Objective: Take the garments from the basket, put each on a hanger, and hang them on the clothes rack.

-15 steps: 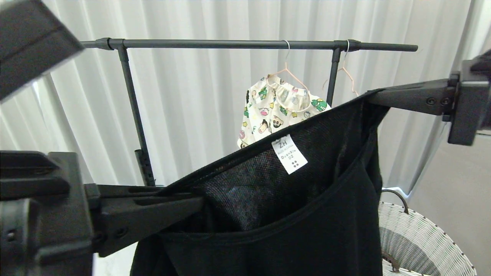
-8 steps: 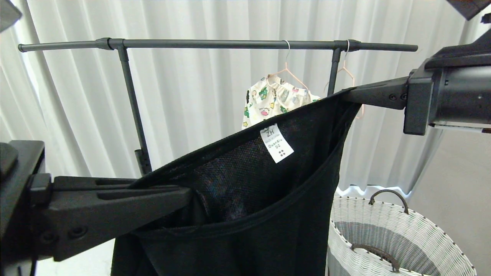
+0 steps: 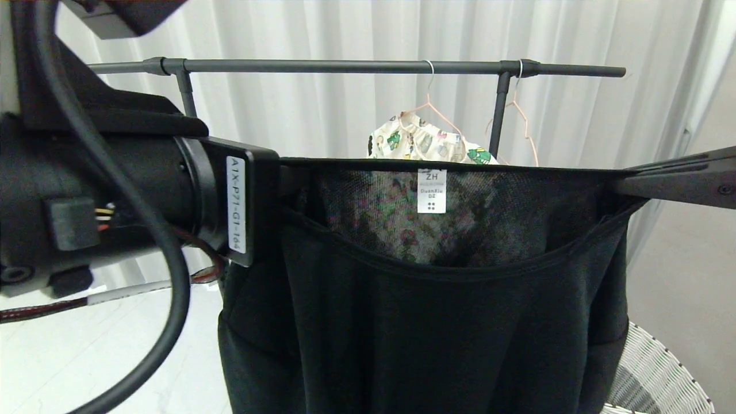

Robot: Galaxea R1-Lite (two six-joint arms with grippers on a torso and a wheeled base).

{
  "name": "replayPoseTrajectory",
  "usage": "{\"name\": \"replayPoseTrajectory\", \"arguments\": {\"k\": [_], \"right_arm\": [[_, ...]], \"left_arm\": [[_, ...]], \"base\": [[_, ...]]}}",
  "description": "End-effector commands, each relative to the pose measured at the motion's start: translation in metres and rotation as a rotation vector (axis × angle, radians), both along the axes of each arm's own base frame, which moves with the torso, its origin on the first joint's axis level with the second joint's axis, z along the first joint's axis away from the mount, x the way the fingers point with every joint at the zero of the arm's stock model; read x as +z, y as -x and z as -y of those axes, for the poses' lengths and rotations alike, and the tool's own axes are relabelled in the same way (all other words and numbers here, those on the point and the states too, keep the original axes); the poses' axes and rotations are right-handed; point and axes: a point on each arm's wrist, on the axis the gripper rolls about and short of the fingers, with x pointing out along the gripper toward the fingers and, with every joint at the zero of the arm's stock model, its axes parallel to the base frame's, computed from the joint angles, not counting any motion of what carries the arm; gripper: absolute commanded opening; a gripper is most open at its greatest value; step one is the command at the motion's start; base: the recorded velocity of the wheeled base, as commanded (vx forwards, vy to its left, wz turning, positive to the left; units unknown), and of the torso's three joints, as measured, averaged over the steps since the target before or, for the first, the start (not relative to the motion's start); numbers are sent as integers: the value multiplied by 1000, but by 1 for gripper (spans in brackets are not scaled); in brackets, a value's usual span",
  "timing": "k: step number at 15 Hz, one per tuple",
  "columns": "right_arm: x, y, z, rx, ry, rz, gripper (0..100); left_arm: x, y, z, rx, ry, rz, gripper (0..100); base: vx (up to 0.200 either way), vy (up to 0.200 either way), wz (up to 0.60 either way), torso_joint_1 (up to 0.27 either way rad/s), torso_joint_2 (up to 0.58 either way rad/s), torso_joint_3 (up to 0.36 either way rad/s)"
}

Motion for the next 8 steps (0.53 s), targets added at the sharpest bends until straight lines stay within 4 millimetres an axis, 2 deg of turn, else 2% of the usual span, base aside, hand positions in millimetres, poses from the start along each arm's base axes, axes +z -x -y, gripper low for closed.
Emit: {"name": "replayPoseTrajectory", "arguments": {"k": [1,8], "right_arm": [[4,6,6,1,-19,21,0],[2,5,5,0,-12,12,0]], "left_arm": [[-7,-9,11,6,-27,-19,0],[-6,-8,9,9,-26,-18,0]], "base": [[0,0,0,0,0,0],[0,0,0,0,0,0]]}}
